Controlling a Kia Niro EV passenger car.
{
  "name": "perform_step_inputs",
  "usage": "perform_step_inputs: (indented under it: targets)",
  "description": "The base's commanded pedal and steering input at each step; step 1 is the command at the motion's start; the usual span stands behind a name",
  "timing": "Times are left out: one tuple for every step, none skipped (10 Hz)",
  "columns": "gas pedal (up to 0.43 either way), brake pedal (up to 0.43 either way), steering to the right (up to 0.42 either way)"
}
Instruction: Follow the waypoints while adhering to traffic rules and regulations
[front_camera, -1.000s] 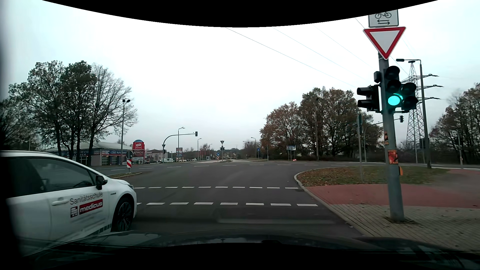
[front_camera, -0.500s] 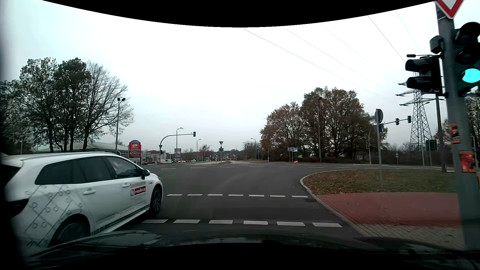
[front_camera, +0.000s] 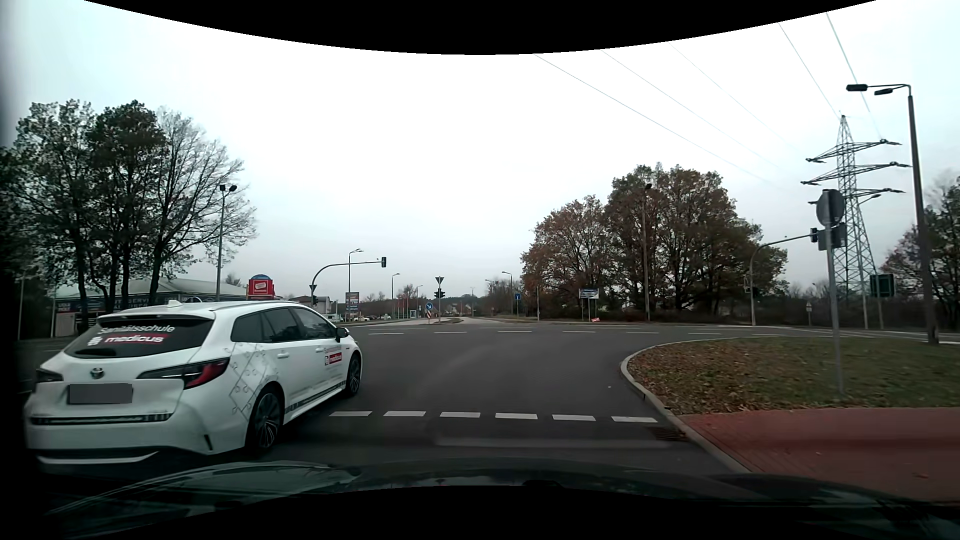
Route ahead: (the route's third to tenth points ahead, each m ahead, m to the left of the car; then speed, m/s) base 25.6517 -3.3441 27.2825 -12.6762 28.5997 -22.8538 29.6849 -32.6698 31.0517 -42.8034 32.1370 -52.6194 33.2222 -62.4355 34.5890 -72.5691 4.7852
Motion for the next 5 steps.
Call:
perform_step_inputs:
  targets:
    - [0.358,0.000,0.002]
    - [0.339,0.000,0.002]
    - [0.331,0.000,0.004]
    - [0.331,0.000,0.007]
    - [0.287,0.000,0.016]
